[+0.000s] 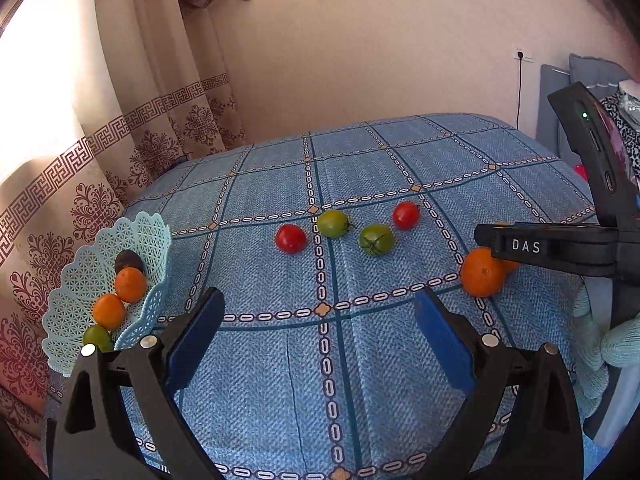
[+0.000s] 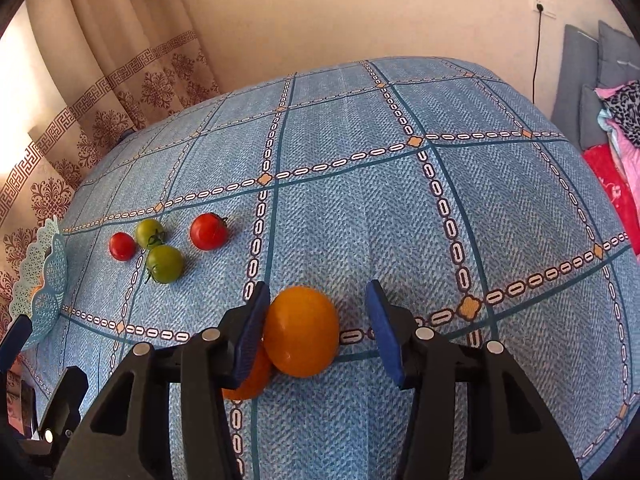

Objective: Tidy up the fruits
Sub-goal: 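Grasp an orange with the right tool and lift it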

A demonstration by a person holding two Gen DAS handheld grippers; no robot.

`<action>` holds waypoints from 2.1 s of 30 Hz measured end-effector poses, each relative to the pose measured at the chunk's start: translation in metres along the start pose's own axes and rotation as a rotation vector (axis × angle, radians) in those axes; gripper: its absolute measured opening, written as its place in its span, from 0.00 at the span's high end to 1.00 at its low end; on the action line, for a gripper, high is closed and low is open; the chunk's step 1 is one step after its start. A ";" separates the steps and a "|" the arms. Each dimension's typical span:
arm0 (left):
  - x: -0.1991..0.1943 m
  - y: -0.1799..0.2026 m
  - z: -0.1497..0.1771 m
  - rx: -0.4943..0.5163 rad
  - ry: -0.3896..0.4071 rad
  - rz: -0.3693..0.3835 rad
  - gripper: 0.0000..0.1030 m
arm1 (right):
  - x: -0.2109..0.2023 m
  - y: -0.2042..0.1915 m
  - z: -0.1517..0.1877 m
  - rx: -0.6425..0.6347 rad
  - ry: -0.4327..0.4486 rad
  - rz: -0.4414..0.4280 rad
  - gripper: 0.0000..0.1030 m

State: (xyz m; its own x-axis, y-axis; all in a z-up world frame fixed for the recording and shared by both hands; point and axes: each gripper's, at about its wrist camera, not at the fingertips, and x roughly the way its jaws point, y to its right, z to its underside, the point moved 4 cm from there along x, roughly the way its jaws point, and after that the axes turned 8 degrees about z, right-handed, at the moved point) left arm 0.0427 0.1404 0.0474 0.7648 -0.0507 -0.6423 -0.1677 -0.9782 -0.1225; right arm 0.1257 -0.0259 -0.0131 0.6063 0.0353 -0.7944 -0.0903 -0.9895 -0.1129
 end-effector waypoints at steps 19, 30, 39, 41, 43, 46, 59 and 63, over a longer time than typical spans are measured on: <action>0.037 0.026 -0.002 0.022 -0.085 0.094 0.06 | -0.022 0.010 0.004 -0.002 0.062 -0.029 0.68; 0.060 0.055 -0.009 0.031 -0.121 0.204 0.06 | -0.038 0.032 -0.002 0.056 0.124 0.004 0.68; 0.063 0.074 -0.021 0.048 -0.114 0.257 0.06 | -0.041 0.033 -0.001 0.071 0.133 0.005 0.68; 0.063 0.078 -0.020 0.052 -0.117 0.272 0.06 | -0.040 0.029 -0.001 0.076 0.134 0.006 0.68; 0.064 0.082 -0.020 0.056 -0.120 0.284 0.06 | -0.041 0.029 -0.001 0.079 0.136 0.007 0.68; 0.066 0.087 -0.021 0.054 -0.127 0.306 0.06 | -0.042 0.028 0.000 0.079 0.137 0.009 0.68; 0.075 0.092 -0.013 -0.023 -0.165 0.467 0.22 | -0.041 0.027 0.000 0.074 0.143 0.017 0.68; 0.078 0.093 -0.011 -0.046 -0.182 0.514 0.27 | -0.039 0.027 0.000 0.076 0.140 0.018 0.68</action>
State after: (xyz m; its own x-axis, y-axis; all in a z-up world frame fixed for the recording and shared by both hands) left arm 0.0935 0.0434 -0.0055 0.4703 -0.4932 -0.7318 -0.4610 -0.8444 0.2728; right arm 0.0994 -0.0540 0.0152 0.7077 -0.0078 -0.7065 -0.1587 -0.9761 -0.1482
